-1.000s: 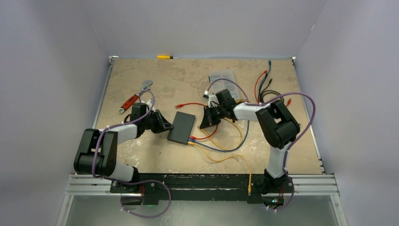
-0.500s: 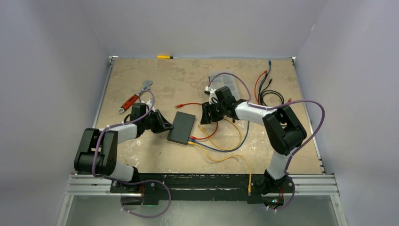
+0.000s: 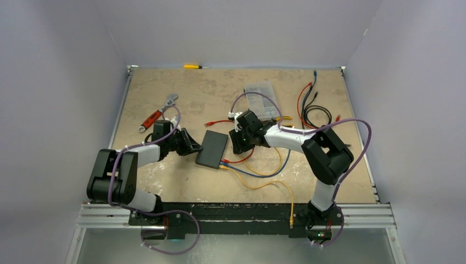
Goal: Pull the plug from the switch port
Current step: Pick up the connector from the center of the board.
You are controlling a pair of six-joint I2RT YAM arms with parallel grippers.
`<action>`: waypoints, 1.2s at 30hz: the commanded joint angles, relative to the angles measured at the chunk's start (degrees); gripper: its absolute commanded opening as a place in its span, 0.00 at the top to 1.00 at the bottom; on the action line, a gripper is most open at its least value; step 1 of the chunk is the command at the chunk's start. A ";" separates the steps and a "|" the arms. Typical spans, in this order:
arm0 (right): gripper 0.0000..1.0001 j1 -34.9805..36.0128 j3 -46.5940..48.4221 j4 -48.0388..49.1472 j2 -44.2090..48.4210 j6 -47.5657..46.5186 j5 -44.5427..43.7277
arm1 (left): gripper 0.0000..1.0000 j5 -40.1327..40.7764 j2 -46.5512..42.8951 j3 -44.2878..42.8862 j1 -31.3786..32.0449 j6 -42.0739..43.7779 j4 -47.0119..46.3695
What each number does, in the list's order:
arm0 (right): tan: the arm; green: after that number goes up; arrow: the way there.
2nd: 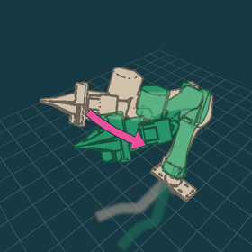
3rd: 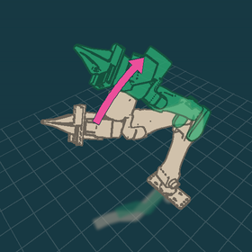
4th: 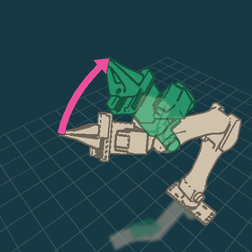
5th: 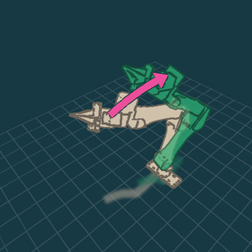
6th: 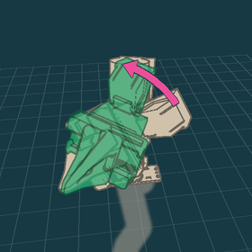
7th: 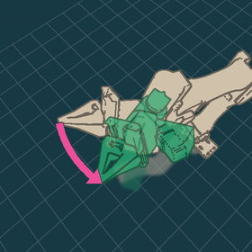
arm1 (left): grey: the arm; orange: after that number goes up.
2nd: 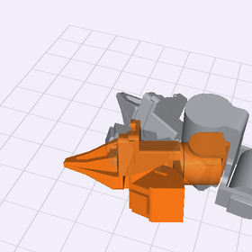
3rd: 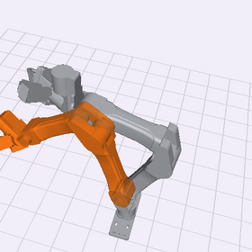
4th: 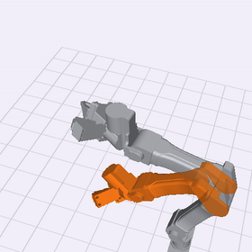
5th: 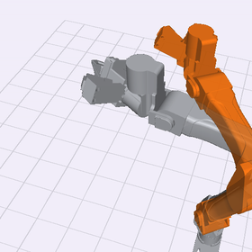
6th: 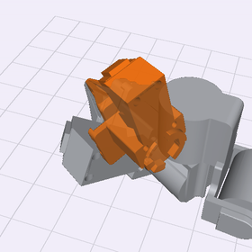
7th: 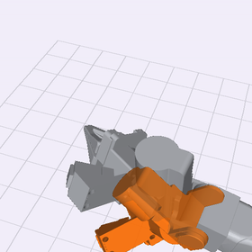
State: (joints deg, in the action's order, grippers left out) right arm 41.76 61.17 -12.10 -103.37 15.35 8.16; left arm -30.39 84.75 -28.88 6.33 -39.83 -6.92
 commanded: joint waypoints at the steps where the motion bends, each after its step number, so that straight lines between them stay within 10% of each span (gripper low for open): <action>1: 0.61 1.98 2.50 -4.65 -1.09 -0.07 -7.31 | 0.86 11.61 3.76 2.78 -0.35 4.05 7.80; 17: 0.99 5.16 6.42 -6.28 -1.40 -0.15 -9.69 | 0.86 11.31 3.93 2.83 -0.34 4.06 7.80; 36: 1.00 2.43 16.79 -3.19 5.53 2.59 5.79 | 0.86 10.88 3.37 2.52 -0.35 4.10 7.84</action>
State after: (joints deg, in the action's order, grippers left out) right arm 45.34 73.36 -18.83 -102.87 16.32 8.16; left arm -30.55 84.79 -28.88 6.22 -39.83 -7.03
